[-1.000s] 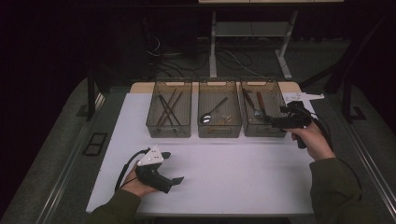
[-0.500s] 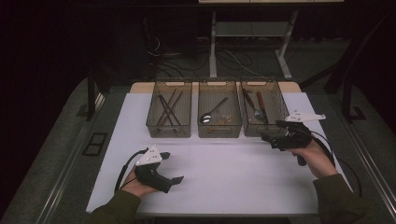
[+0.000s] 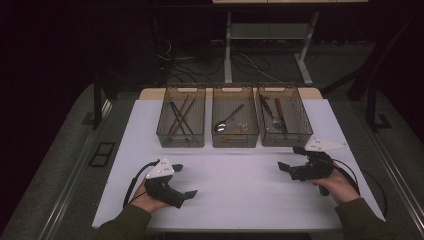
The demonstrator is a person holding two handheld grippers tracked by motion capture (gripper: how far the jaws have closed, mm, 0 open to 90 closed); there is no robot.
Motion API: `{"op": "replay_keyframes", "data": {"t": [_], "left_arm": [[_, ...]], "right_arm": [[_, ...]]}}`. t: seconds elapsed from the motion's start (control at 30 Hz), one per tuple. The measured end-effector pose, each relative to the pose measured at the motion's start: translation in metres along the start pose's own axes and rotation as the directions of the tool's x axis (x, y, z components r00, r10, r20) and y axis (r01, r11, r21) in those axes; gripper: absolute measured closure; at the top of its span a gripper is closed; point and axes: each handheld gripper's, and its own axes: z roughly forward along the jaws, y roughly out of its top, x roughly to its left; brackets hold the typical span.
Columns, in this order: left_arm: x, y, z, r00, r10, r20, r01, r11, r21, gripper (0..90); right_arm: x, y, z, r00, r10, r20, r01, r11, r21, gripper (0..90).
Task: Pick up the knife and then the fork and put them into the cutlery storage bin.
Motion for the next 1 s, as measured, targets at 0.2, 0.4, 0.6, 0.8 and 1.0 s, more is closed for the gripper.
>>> {"op": "replay_keyframes", "data": {"t": [0.2, 0.4, 0.6, 0.8, 1.0], "left_arm": [[0.0, 0.0, 0.0, 1.0, -0.001, 0.001, 0.001, 1.0, -0.001, 0.0], [0.0, 0.0, 0.0, 1.0, 0.0, 0.0, 0.0, 1.0, 0.0, 0.0], [-0.001, 0.0, 0.0, 1.0, 0.001, 0.003, -0.001, 1.0, 0.001, 0.0], [-0.001, 0.0, 0.0, 1.0, 0.0, 0.001, 0.0, 1.0, -0.001, 0.0], [-0.001, 0.0, 0.0, 1.0, 0.0, 0.001, 0.0, 1.0, 0.001, 0.0]], "right_arm": [[0.01, -0.015, -0.003, 0.9997, -0.01, -0.021, 0.01, 1.0, 0.009, 14.0], [0.023, -0.026, -0.006, 0.9989, -0.026, -0.04, 0.026, 1.0, 0.0, 14.0], [0.029, -0.033, -0.008, 0.9986, -0.033, -0.041, 0.033, 0.999, 0.0, 14.0], [0.031, -0.038, -0.007, 0.9976, -0.043, -0.054, 0.044, 0.999, 0.031, 14.0], [0.032, -0.038, -0.008, 0.9977, -0.044, -0.051, 0.046, 0.999, 0.028, 14.0]]}}
